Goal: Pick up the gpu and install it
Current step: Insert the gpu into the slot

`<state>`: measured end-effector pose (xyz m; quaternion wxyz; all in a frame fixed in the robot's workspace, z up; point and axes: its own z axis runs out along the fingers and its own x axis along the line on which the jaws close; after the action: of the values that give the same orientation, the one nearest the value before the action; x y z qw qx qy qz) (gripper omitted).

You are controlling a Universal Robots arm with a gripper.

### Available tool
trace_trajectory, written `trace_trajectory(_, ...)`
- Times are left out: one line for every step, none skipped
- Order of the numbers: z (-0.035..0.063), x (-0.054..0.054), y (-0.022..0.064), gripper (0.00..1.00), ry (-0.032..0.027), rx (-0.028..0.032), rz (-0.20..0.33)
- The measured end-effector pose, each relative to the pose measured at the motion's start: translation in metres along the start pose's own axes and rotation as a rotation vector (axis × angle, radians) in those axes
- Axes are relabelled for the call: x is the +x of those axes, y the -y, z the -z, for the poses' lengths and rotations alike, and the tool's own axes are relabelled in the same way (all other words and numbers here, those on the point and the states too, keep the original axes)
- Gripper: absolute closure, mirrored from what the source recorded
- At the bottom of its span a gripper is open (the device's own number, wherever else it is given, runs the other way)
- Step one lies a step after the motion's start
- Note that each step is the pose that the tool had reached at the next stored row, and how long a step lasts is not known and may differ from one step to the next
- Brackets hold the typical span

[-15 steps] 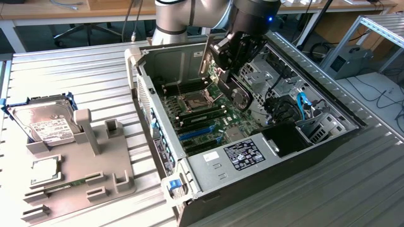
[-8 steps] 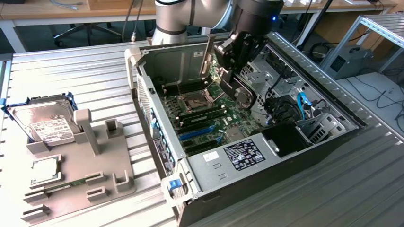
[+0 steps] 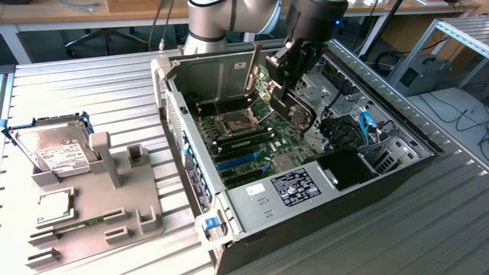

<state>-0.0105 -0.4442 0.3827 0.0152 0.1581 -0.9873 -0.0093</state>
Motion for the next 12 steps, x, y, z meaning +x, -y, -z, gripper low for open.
trace_trajectory(0.0, -0.0009, 0.0003, 0.74, -0.0003, 0.0003, 0.013)
trace_trajectory(0.0, -0.0022, 0.0007, 0.74, -0.0007, 0.0009, 0.031)
trace_trajectory(0.0, -0.0032, 0.0011, 0.74, -0.0012, 0.0014, 0.048)
trace_trajectory(-0.0001, -0.0039, 0.0013, 0.74, -0.0014, 0.0017, 0.062)
trace_trajectory(-0.0001, -0.0043, 0.0014, 0.74, -0.0017, 0.002, 0.072)
trace_trajectory(-0.0001, -0.0046, 0.0015, 0.74, -0.0021, 0.0024, 0.088)
trace_trajectory(-0.0001, -0.0047, 0.0015, 0.74, -0.0023, 0.0027, 0.099)
trace_trajectory(-0.0002, -0.0048, 0.0016, 0.74, -0.0026, 0.0031, 0.113)
trace_trajectory(-0.0002, -0.0049, 0.0016, 0.74, -0.0029, 0.0034, 0.122)
trace_trajectory(-0.0002, -0.0049, 0.0016, 0.74, -0.0032, 0.0037, 0.134)
trace_trajectory(-0.0003, -0.005, 0.0016, 0.74, -0.0034, 0.0039, 0.144)
trace_trajectory(-0.0003, -0.005, 0.0016, 0.74, -0.0036, 0.0042, 0.153)
